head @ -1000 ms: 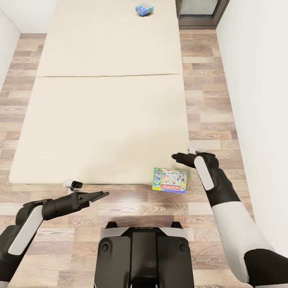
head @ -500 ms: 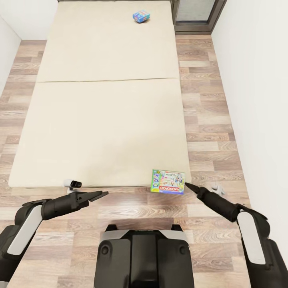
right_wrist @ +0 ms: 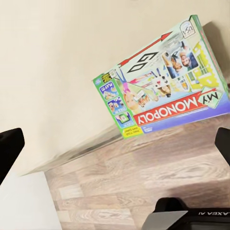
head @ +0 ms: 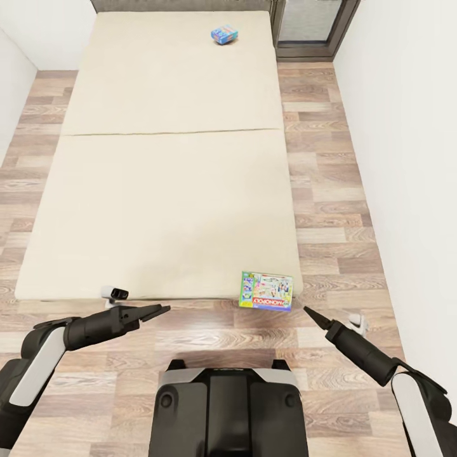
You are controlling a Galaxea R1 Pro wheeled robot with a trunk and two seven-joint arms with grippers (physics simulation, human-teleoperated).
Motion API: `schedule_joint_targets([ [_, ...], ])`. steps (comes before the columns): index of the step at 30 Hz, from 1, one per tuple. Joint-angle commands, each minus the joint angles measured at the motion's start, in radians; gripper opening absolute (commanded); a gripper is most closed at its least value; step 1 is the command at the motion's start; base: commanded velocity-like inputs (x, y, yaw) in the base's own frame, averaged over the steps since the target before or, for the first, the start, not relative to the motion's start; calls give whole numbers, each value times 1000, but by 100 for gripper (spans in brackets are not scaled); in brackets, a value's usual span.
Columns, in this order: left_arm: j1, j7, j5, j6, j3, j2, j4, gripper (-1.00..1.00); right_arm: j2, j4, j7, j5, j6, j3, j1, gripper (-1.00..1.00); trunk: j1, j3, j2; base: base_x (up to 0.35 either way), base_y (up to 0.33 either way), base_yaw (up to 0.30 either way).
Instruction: Put all the toys in the child's room - the three board games (two on the bed and one on the table), the two jigsaw puzzles on the table, and the tennis ball on the table - inside the toy box on the table in the child's room.
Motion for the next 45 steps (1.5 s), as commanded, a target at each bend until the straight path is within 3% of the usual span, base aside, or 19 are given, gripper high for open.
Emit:
schedule_joint_targets([
  [1, 1, -1, 3, 5, -1, 2, 2, 100, 0, 1, 5, -4, 7, -2, 0, 100, 1, 0, -1, 0, 0, 0],
  [5, 5, 1, 0, 5, 1, 7, 13, 100, -1, 21, 12, -4, 4, -2, 1, 100, 1, 5, -1, 0, 0, 0],
  [14, 10, -1, -80, 3, 7, 22, 74, 100, -2, 71, 36, 7, -7, 1, 4, 100, 1, 14, -1, 0, 0, 0],
  [20, 13, -2, -112, 2, 33, 29, 77, 100, -2, 70, 44, 15, -7, 0, 7, 100, 1, 22, -1, 0, 0, 0],
  [45, 13, -7, -123, 2, 76, 38, 76, 100, 1, 76, 46, 25, -11, 1, 6, 100, 1, 61, -1, 0, 0, 0],
])
